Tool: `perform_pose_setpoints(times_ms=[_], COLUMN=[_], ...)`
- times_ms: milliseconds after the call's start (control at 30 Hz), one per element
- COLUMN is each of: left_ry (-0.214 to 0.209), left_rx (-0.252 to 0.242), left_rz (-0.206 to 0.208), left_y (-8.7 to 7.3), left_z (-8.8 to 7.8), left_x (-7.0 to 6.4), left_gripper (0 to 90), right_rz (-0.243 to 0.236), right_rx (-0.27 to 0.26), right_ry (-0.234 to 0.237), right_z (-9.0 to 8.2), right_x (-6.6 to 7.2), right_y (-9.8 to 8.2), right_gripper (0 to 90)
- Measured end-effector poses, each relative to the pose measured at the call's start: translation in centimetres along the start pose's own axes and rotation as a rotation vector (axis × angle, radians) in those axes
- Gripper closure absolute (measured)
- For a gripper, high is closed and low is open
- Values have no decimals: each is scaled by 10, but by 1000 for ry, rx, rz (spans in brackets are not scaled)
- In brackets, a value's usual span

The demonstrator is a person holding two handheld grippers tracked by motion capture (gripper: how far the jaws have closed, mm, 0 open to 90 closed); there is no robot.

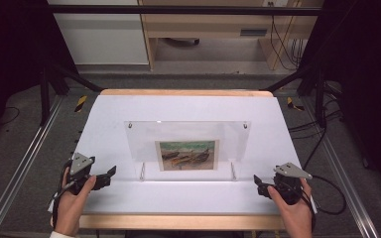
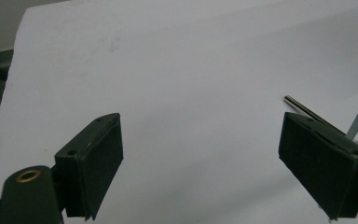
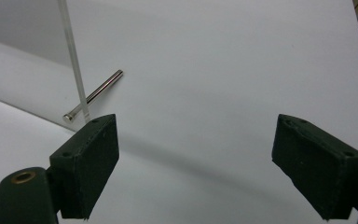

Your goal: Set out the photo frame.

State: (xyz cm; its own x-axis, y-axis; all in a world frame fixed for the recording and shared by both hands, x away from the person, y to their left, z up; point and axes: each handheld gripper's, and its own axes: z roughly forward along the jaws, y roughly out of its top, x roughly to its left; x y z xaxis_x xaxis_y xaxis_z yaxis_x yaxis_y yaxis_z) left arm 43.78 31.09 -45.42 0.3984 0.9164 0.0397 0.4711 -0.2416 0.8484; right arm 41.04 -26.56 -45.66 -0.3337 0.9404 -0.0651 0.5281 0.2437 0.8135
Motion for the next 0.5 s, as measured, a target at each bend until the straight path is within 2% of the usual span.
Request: perform_pose_setpoints(times_ms=[367,500], left_ry=[-6,-15], left_rx=[22,35], left_rz=[-12,-29], left_y=[-2,-3], left_z=[6,9], left_x=[5,6], left_gripper=[123,115], right_rz=[41,67], right_rx=[19,30], right_ry=[-28,-17], right_z=[16,26], right_x=[-9,-10], right_y=[5,8], right_gripper=[147,146])
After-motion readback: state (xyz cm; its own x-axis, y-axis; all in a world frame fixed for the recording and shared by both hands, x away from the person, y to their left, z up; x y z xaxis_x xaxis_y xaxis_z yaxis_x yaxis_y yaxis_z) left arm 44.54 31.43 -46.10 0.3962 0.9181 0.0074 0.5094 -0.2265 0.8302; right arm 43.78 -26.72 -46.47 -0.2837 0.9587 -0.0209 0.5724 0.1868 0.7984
